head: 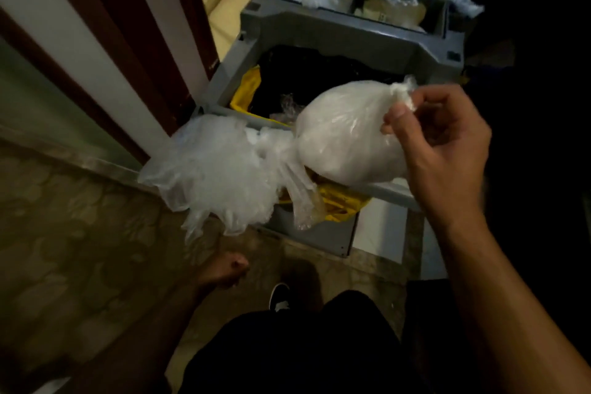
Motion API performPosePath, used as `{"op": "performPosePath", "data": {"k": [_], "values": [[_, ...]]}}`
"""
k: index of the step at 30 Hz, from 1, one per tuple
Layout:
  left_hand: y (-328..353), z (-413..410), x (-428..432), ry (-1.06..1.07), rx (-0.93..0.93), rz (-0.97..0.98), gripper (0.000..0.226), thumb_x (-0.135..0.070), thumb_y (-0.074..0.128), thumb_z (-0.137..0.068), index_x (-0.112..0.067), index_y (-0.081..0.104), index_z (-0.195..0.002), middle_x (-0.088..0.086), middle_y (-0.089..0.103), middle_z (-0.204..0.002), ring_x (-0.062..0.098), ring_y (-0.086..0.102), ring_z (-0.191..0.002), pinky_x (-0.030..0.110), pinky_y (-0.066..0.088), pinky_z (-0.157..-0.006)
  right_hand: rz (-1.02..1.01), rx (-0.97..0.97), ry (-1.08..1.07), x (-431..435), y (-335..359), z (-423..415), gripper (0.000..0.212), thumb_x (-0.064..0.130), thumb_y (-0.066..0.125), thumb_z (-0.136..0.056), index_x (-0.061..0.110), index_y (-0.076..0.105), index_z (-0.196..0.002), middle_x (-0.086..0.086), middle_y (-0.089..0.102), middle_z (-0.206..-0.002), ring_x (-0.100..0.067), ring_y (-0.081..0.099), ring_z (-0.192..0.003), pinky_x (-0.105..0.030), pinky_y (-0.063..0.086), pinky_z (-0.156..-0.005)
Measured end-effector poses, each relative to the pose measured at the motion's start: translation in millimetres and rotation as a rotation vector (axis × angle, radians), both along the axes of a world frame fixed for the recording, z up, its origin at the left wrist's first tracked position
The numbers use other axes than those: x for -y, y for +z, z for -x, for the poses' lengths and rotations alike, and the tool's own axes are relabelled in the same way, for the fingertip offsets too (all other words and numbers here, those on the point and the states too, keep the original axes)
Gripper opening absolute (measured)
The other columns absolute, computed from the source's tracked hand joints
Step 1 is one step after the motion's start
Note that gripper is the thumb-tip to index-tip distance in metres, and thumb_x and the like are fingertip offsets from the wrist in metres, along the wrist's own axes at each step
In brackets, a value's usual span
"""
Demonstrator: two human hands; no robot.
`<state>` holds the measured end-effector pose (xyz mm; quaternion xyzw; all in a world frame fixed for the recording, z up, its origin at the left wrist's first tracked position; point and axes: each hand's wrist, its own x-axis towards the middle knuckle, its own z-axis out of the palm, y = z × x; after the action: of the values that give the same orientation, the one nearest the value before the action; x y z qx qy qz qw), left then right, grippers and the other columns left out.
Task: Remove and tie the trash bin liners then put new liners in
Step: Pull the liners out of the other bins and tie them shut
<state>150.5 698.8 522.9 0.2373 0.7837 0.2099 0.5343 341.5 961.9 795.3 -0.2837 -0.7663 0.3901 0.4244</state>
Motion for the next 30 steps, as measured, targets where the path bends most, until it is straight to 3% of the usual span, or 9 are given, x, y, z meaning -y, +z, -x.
{"op": "performPosePath", "data": {"k": [3,7,10,14,18,22,24,27,30], "values": [[-9.2,2.0,17.8,0.132,0.033,0.045,0.028,-0.034,0.063,-0.091,-0.007,0.071,-0.095,0.018,0.072,-0.091,0.020,0.065,-0.068,0.022,0.047,-0.054,-0.026,-0.040,0.046,-20.1,0.2,39.7,0.011,0.022,0.069,-0.096,0.019,0.060,-0.102,-0.002,0.069,-0.101,-0.015,0.070,-0.095,-0.037,0.059,-0.084],[-17.5,-11.4,47.4,0.310,0.005,0.036,0.011,-0.010,0.059,-0.099,-0.011,0.069,-0.094,0.016,0.070,-0.093,0.023,0.065,-0.071,0.036,0.055,-0.065,-0.048,0.058,0.142,-47.9,-13.5,94.9,0.013,0.029,0.066,-0.096,0.025,0.060,-0.107,0.017,0.065,-0.107,0.001,0.064,-0.105,-0.036,0.057,-0.093],[-12.8,-34.2,62.9,0.435,-0.055,0.022,0.009,-0.010,0.061,-0.098,-0.009,0.070,-0.097,0.010,0.072,-0.089,0.016,0.067,-0.068,0.025,0.053,-0.057,-0.064,0.200,0.222,-70.7,-31.3,126.4,0.025,0.037,0.064,-0.094,0.032,0.058,-0.118,0.023,0.061,-0.117,0.003,0.058,-0.116,-0.038,0.054,-0.101],[-15.5,-68.0,84.8,0.587,-0.072,0.005,0.008,-0.020,0.065,-0.096,-0.013,0.069,-0.096,0.006,0.072,-0.082,0.019,0.067,-0.068,0.036,0.056,-0.064,-0.038,0.532,0.382,-95.5,-53.4,151.8,0.040,0.034,0.065,-0.094,0.034,0.058,-0.133,0.003,0.059,-0.135,-0.011,0.053,-0.122,-0.032,0.047,-0.101],[-14.4,-99.2,100.9,0.595,-0.096,-0.011,0.008,-0.028,0.065,-0.095,-0.024,0.071,-0.096,-0.002,0.075,-0.086,0.020,0.072,-0.078,0.045,0.060,-0.074,-0.085,0.714,0.382,-98.6,-72.6,147.1,0.034,0.026,0.062,-0.092,0.025,0.066,-0.125,-0.006,0.069,-0.121,-0.026,0.065,-0.111,-0.034,0.050,-0.094],[13.6,-134.4,89.7,0.633,-0.101,0.006,0.011,-0.014,0.054,-0.102,-0.020,0.064,-0.099,0.003,0.069,-0.093,0.010,0.065,-0.073,0.014,0.049,-0.057,-0.059,0.659,0.520,-67.3,-76.7,121.9,0.014,0.024,0.066,-0.093,0.020,0.071,-0.106,-0.002,0.073,-0.103,-0.018,0.068,-0.095,-0.028,0.050,-0.084],[15.4,-150.5,95.3,0.684,-0.094,0.028,0.013,-0.013,0.053,-0.103,-0.018,0.064,-0.099,0.000,0.068,-0.088,0.005,0.062,-0.067,0.009,0.043,-0.051,0.008,0.564,0.581,-40.0,-76.9,103.5,0.008,0.019,0.065,-0.094,0.018,0.072,-0.099,-0.002,0.073,-0.093,-0.007,0.067,-0.081,-0.026,0.054,-0.078],[14.1,-185.6,119.7,0.766,-0.075,0.059,0.014,-0.015,0.056,-0.101,-0.021,0.066,-0.093,0.001,0.071,-0.086,0.005,0.065,-0.063,0.016,0.048,-0.055,0.164,0.532,0.801,6.1,-83.1,74.8,0.009,0.012,0.062,-0.096,0.013,0.071,-0.096,-0.004,0.074,-0.086,-0.007,0.069,-0.070,-0.023,0.055,-0.065],[13.4,-234.6,148.8,0.893,-0.062,0.102,0.015,-0.010,0.055,-0.100,-0.014,0.069,-0.096,0.004,0.071,-0.084,0.013,0.067,-0.069,0.021,0.051,-0.060,0.132,0.707,1.036,55.4,-108.8,53.4,0.007,0.026,0.070,-0.092,0.020,0.072,-0.095,-0.001,0.074,-0.082,-0.016,0.072,-0.074,-0.033,0.057,-0.071]]}}
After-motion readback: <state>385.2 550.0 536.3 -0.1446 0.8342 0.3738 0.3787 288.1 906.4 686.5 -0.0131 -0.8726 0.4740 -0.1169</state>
